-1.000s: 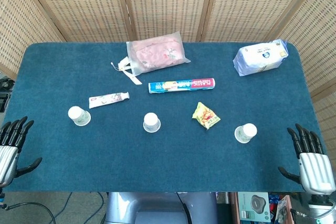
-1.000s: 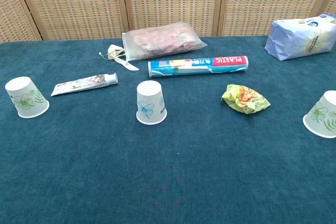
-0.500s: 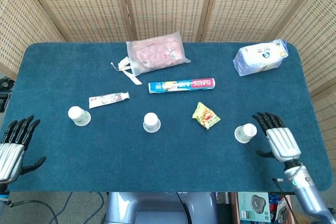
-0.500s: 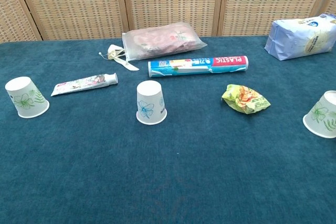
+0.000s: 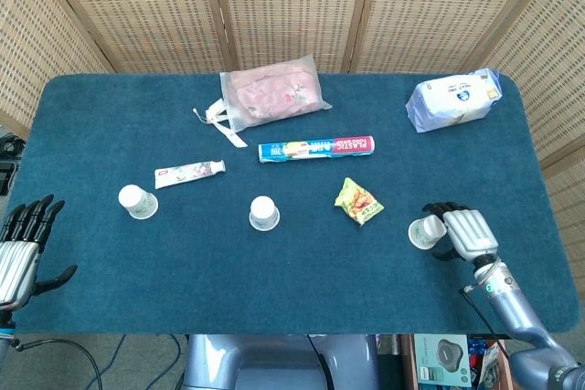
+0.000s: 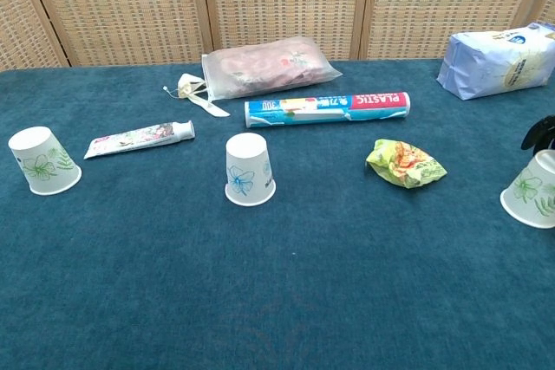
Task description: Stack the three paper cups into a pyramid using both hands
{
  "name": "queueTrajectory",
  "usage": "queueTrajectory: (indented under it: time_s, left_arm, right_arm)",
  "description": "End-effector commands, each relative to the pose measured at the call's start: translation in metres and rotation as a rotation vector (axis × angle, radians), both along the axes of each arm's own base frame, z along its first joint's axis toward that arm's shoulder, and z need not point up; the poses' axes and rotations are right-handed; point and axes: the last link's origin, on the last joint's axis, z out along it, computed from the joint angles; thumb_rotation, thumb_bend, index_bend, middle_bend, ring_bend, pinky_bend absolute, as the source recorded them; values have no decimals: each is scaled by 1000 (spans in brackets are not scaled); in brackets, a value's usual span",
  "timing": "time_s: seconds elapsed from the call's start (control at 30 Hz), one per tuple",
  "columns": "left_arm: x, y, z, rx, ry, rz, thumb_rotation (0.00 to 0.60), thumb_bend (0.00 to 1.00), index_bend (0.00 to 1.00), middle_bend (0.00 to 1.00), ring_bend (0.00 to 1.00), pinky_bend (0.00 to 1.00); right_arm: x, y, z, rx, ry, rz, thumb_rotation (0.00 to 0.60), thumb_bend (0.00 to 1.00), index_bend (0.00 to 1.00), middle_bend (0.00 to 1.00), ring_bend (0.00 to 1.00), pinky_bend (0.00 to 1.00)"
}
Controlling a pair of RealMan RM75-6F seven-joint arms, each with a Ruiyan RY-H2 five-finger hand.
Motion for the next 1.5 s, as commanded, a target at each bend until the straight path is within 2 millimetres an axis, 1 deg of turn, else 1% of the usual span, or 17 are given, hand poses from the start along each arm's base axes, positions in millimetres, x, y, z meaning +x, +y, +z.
queueTrajectory:
  time_s: [0.03, 0.1, 0.2, 0.33, 0.5, 0.53, 0.6, 0.63, 0.67, 0.7, 0.73, 0.87, 0.97, 1.17, 1.33, 1.5]
  left_arm:
    - [0, 1, -1, -1, 1, 2, 600, 225, 0, 0, 0, 0]
    - [0, 1, -1, 0, 2, 5, 600, 224, 0, 0, 0, 0]
    - [-1, 2, -1, -1, 3, 8, 600, 223, 0, 0, 0, 0]
    - [-1, 2, -2, -4, 3, 11, 600, 225, 0, 0, 0, 0]
    - [-1, 3, -2, -8, 3, 15, 600, 225, 0, 0, 0, 0]
    - [-1, 3, -3, -9, 4, 17, 600, 225, 0, 0, 0, 0]
    - [-1, 4, -4, -14, 5, 19, 600, 224, 0, 0, 0, 0]
    - [-1, 4, -4, -17, 4, 19, 600, 224, 0, 0, 0, 0]
    - [-1, 4, -5, -18, 4, 20, 600, 224, 0, 0, 0, 0]
    - [-1, 4, -5, -18, 4, 19, 600, 224, 0, 0, 0, 0]
    - [-1, 4, -5, -18, 4, 18, 600, 224, 0, 0, 0, 0]
    - [0, 3, -5, -15, 6, 17, 600, 223, 0, 0, 0, 0]
    - [-2, 3, -2, -8, -2, 22, 600, 224, 0, 0, 0, 0]
    - [-4, 4, -2, -17, -5, 35, 600, 224, 0, 0, 0, 0]
    - [-5, 5, -3, -26, -7, 42, 600, 224, 0, 0, 0, 0]
    - [-6, 5, -2, -26, -9, 47, 600, 225, 0, 0, 0, 0]
  right_arm:
    - [0, -5, -7, -1, -10, -3, 600, 268, 356, 434, 332, 415]
    - [0, -8, -9, -9, -14, -3, 600, 324, 408, 477, 371, 459]
    - [0, -11, -13, -23, -15, -1, 600, 382, 462, 527, 414, 496]
    - [-1, -12, -14, -28, -15, 1, 600, 418, 482, 546, 434, 515]
    - [9, -7, -8, -27, -34, 38, 600, 426, 482, 543, 434, 515]
    - [17, -4, -5, -20, -41, 64, 600, 426, 482, 542, 434, 515]
    - [43, 2, 2, -6, -61, 151, 600, 426, 482, 542, 434, 515]
    - [53, 3, 5, -4, -68, 178, 600, 426, 482, 542, 434, 515]
    - [60, 4, 6, -2, -71, 193, 600, 426, 482, 542, 434, 515]
    - [73, 3, 6, 3, -76, 224, 600, 426, 482, 542, 434, 515]
    - [81, 2, 6, 9, -76, 239, 600, 426, 482, 542, 434, 515]
    - [113, -9, -5, 43, -69, 271, 600, 426, 482, 538, 434, 515]
    - [141, -21, -24, 83, -78, 279, 600, 426, 482, 538, 434, 515]
    - [177, -29, -54, 108, -70, 298, 600, 426, 482, 538, 434, 515]
    - [191, -32, -67, 112, -59, 307, 600, 426, 482, 538, 434, 515]
    - [211, -37, -87, 128, -65, 299, 600, 426, 482, 538, 434, 515]
